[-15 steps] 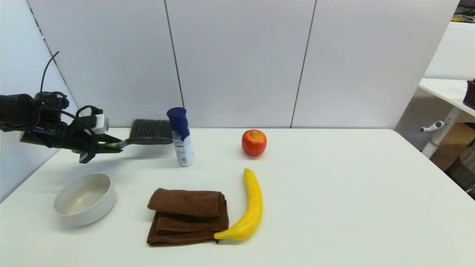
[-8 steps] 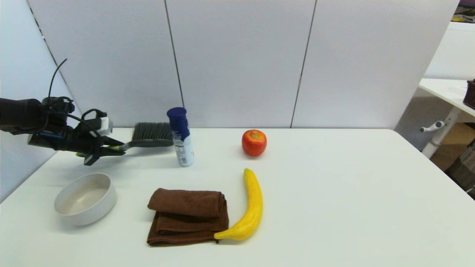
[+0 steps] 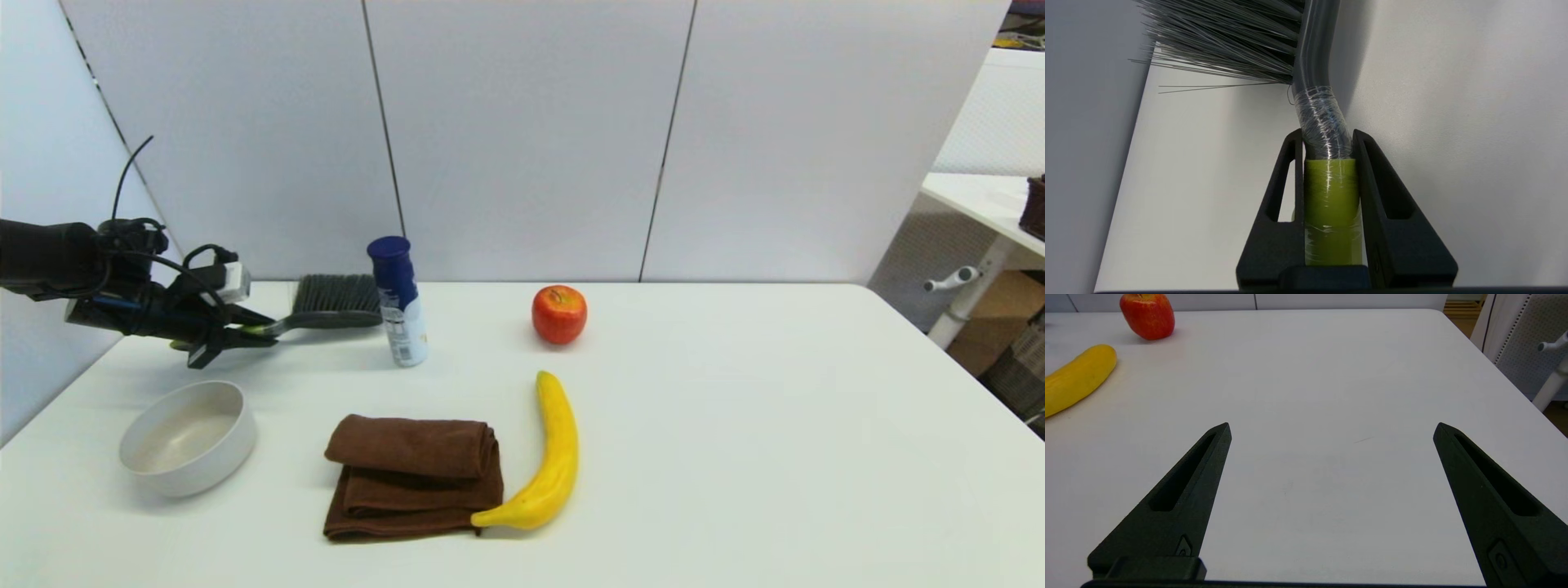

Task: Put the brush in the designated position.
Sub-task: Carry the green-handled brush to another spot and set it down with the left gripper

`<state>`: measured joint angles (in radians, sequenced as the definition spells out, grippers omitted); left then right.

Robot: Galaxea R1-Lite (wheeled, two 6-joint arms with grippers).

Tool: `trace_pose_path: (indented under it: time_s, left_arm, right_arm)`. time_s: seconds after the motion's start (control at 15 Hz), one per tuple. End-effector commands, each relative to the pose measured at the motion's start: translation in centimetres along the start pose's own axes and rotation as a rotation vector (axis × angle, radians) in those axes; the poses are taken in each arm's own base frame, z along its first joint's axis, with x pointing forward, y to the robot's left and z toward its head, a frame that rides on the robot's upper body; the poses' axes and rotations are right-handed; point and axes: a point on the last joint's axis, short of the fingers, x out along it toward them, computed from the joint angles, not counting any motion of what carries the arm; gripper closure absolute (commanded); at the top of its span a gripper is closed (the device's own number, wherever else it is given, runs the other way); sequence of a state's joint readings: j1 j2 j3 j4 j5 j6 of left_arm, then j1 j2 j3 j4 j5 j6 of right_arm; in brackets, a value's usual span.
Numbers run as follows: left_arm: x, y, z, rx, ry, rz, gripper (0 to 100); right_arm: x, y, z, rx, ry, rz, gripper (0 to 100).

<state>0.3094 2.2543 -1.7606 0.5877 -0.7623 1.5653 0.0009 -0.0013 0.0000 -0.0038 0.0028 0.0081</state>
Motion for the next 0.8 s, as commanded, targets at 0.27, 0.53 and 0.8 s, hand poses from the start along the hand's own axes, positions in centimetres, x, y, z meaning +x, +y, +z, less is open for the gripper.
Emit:
trace_pose_path:
  time_s: [0.27, 0.53, 0.8]
  left_arm:
    - [0.19, 0.01, 0.51, 0.003, -0.009, -0.006, 100]
    - [0.33, -0.05, 0.83, 0.005, -0.012, -0.012, 100]
    - [0.17, 0.01, 0.94, 0.009, 0.008, -0.008, 0]
  right_arm:
    - [0.01, 0.00, 0.01, 0.000, 0.001, -0.001, 0]
    - [0.01, 0.00, 0.01, 0.000, 0.001, 0.001, 0]
    - [0.01, 0.00, 0.01, 0.003, 0.001, 0.001, 0]
